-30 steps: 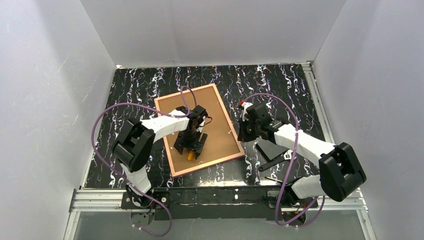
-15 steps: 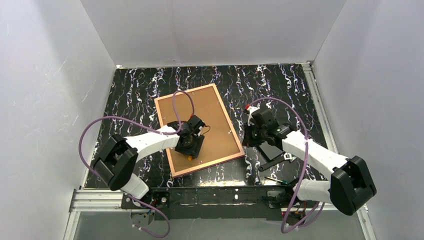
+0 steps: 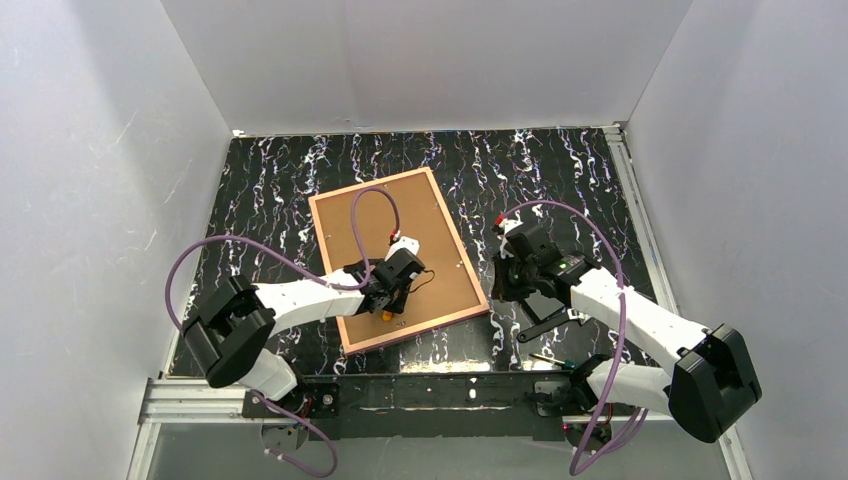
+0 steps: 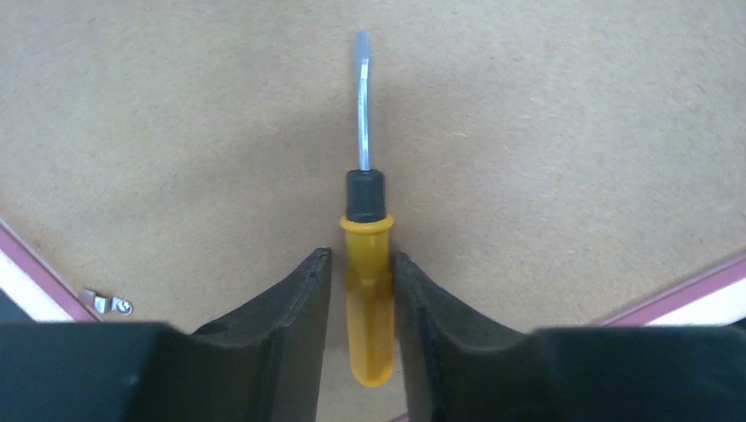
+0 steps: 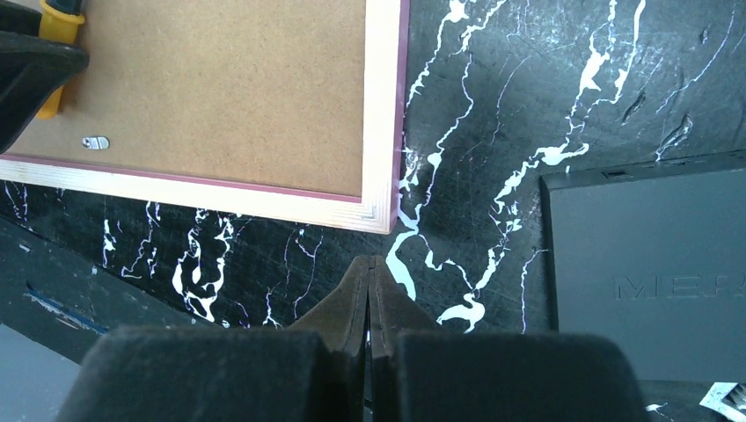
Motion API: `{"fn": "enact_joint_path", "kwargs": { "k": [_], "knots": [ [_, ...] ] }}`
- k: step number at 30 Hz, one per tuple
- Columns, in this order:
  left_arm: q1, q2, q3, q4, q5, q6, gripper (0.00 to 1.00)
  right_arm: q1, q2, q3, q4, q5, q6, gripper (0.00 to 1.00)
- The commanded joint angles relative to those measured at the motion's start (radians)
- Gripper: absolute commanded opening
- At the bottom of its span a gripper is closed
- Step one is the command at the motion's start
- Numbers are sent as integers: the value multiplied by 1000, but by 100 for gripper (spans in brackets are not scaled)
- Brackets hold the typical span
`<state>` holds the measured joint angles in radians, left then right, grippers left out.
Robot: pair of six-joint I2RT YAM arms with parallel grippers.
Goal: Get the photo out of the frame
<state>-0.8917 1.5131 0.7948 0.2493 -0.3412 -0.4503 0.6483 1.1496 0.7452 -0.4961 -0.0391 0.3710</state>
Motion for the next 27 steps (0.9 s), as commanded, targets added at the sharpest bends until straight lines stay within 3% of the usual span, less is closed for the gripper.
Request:
{"fn": "enact_joint_path", "kwargs": {
  "k": [1,2,4,14,15,17,22,27],
  "knots": [
    [7,56,-123,-93,-139,-18,41,4,-12,35,-6,8,20,1],
    [7,44,-131,-92,-142,-16,47,4,-9,34,-2,5,21,1],
    [7,22,-149,-91,-152,-18,50,4,-4,30,4,0,23,1],
    [-14,24,-220,-54,-109,-82,33,5,36,40,21,12,9,1],
    [-13,24,-227,-48,-101,-87,29,5,42,46,24,14,7,1],
    [-13,29,-225,-65,-94,-95,0,5,46,57,35,17,4,1],
    [-6,-33,-139,-231,3,-98,0,4,86,90,51,33,-26,1],
    [67,-147,49,-618,240,-170,0,5,107,99,79,87,-68,1]
  ]
}}
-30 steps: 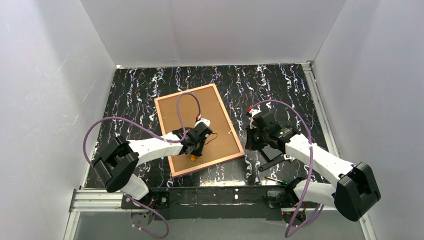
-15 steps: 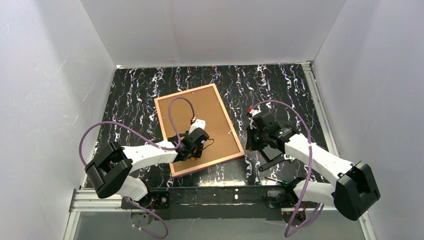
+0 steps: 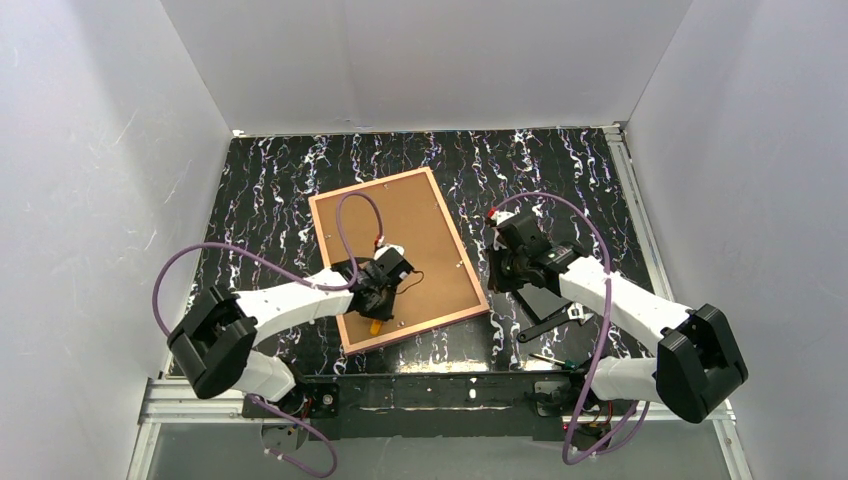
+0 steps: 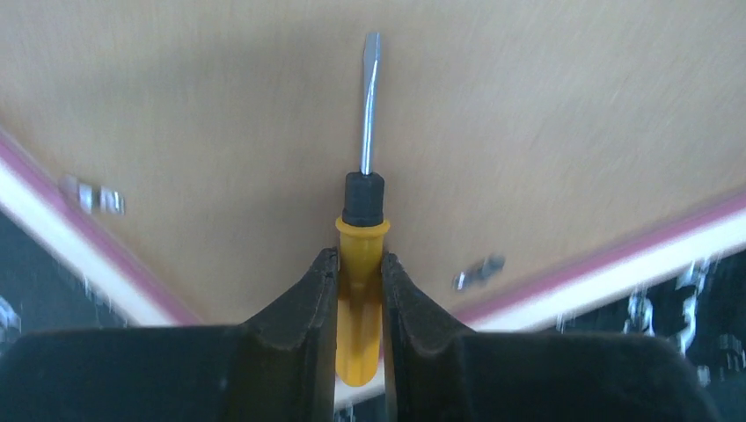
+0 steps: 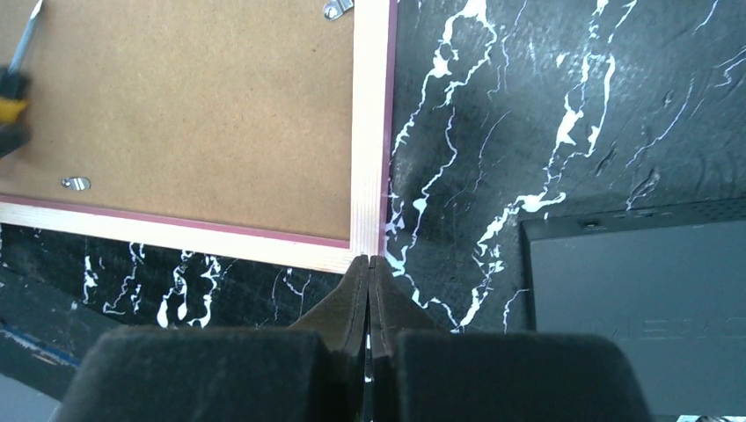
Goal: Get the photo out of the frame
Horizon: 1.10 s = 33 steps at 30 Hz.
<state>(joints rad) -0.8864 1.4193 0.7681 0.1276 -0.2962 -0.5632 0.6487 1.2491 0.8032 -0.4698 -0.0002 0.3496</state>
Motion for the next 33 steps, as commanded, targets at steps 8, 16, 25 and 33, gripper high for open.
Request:
{"fn": "enact_joint_path", "kwargs": {
  "k": [8,16,25,33],
  "knots": [
    [353,-176,187,-883,613,-155,0,5,108,38,135,-33,-74,1],
    [633,-118,195,-953,778,-44,0,4,171,44,181,-81,-93,1],
    [742,-40,156,-839,743,10,0,8,214,44,192,-119,-87,1],
    [751,4,138,-765,640,18,0,9,217,44,189,-113,-87,72]
  ]
}}
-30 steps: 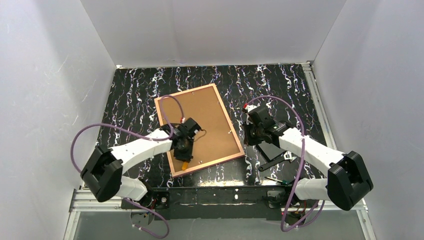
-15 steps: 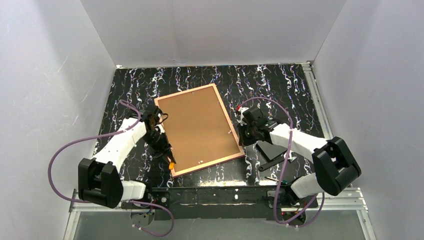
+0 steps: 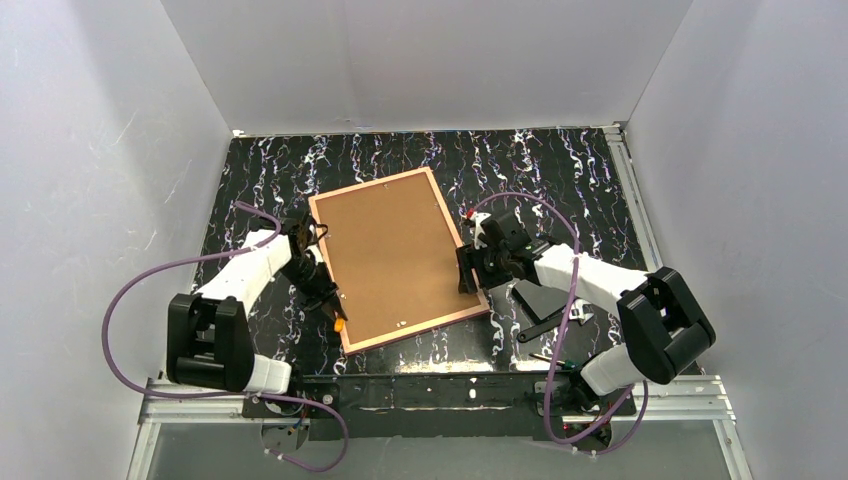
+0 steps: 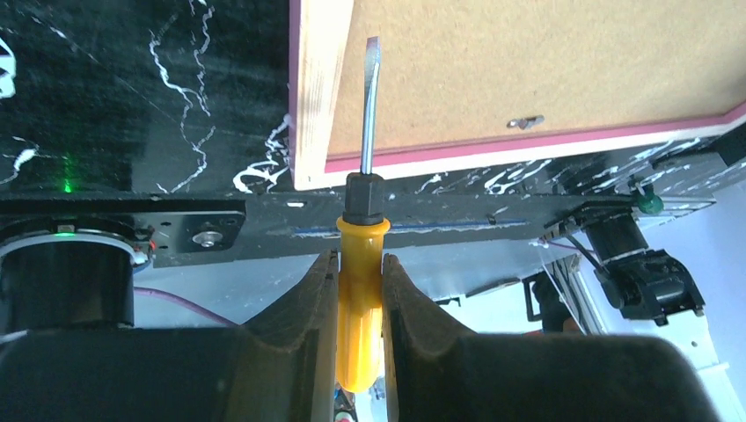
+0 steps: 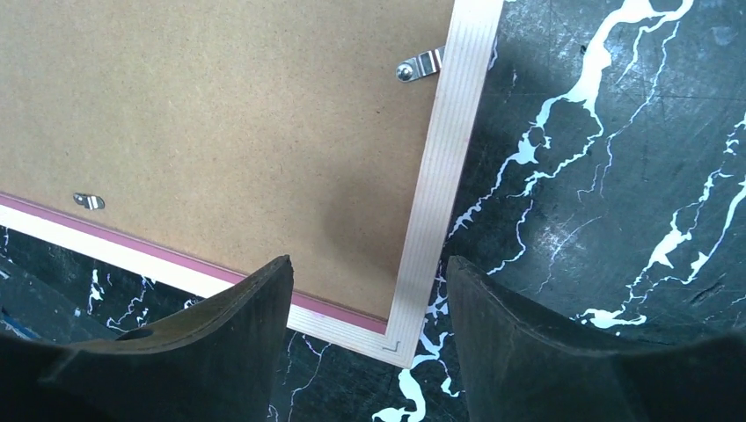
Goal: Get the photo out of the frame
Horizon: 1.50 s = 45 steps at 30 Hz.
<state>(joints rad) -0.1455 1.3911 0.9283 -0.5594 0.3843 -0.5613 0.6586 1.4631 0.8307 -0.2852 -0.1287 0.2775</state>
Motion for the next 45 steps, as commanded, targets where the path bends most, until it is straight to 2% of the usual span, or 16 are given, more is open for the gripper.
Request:
{"fn": "enact_joint_path", "kwargs": {
  "k": [1,6,13,22,26,29,36,43,45],
  "knots": [
    [11,35,-29,-67,-51,13,0,-1,1,14,6,17,-16,72],
    [13,49,-60,1,-83,19,0,2,0,10,5,39,-11,72],
    [14,42,-79,75,-155,29,0,14,-13,25,-32,243,-2,73],
    [30,93,-81,152,-107,20,0,15,84,65,-52,290,23,62],
    [31,98,-72,156,-94,26,0,17,111,83,-53,252,9,51],
    [30,105,-54,149,-93,36,0,19,105,68,-47,242,22,50],
    [32,92,-8,112,-96,55,0,21,116,66,-42,202,33,35],
    [31,5,32,53,-35,25,0,19,95,61,-37,166,48,36],
    [30,-16,35,42,-1,18,0,21,90,58,-36,157,49,33]
  ]
}}
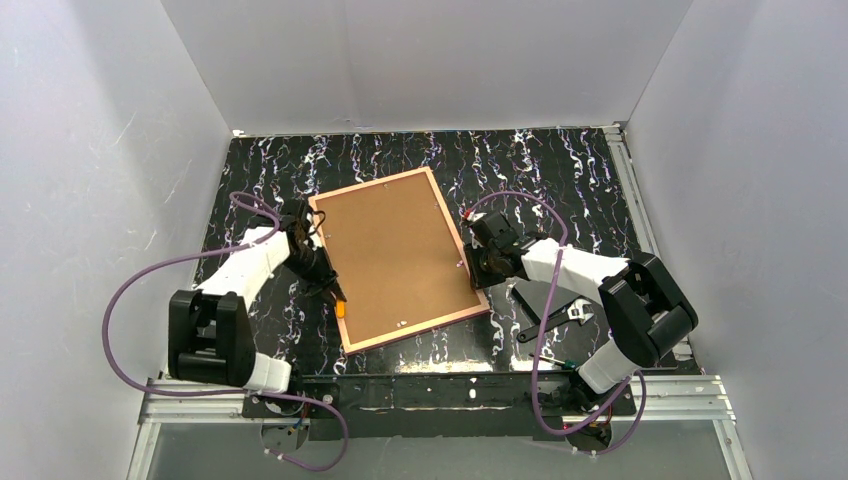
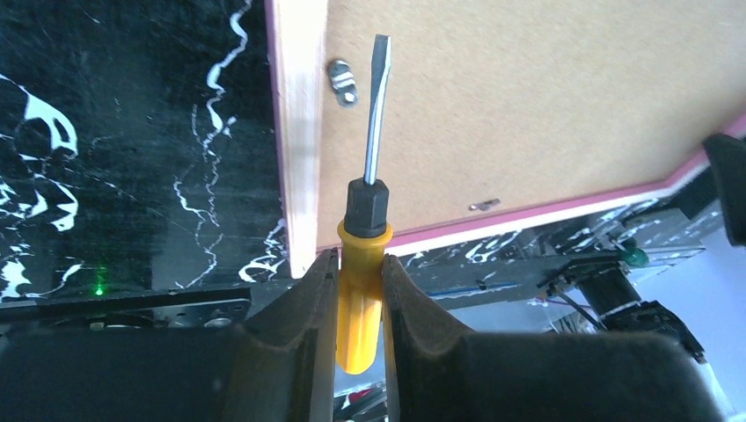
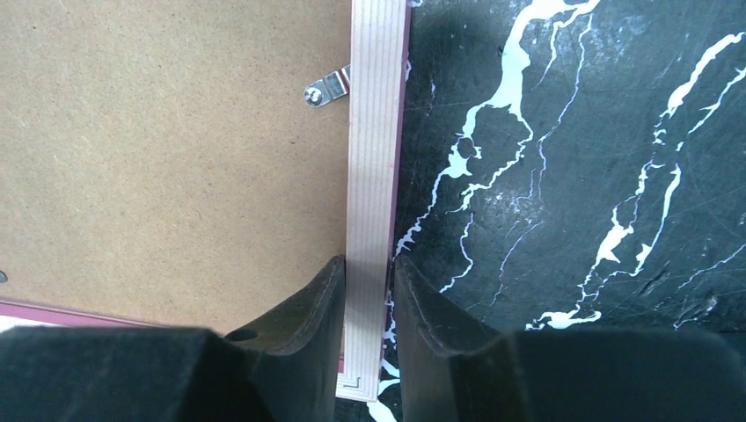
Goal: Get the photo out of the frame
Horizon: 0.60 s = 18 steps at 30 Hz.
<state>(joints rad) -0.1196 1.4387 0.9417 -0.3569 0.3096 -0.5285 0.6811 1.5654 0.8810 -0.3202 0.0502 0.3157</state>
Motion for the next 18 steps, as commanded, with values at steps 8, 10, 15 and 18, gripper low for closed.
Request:
{"fn": "enact_joint_path", "kwargs": {
  "k": [8,10,15,18],
  "knots": [
    [-76,-138,-30,-134,180,-64,0,-2,-28,-7,-12,-22,20,1],
    [-157,-126,-29,-99,187,-84,0,-2,-41,-15,-14,-27,25,1],
    [-387,7,-21,147,174,-230,0,-2,-59,-26,-10,-74,60,1],
    [-474,144,24,299,202,-305,0,0,-67,-45,14,-101,112,1]
  ]
}}
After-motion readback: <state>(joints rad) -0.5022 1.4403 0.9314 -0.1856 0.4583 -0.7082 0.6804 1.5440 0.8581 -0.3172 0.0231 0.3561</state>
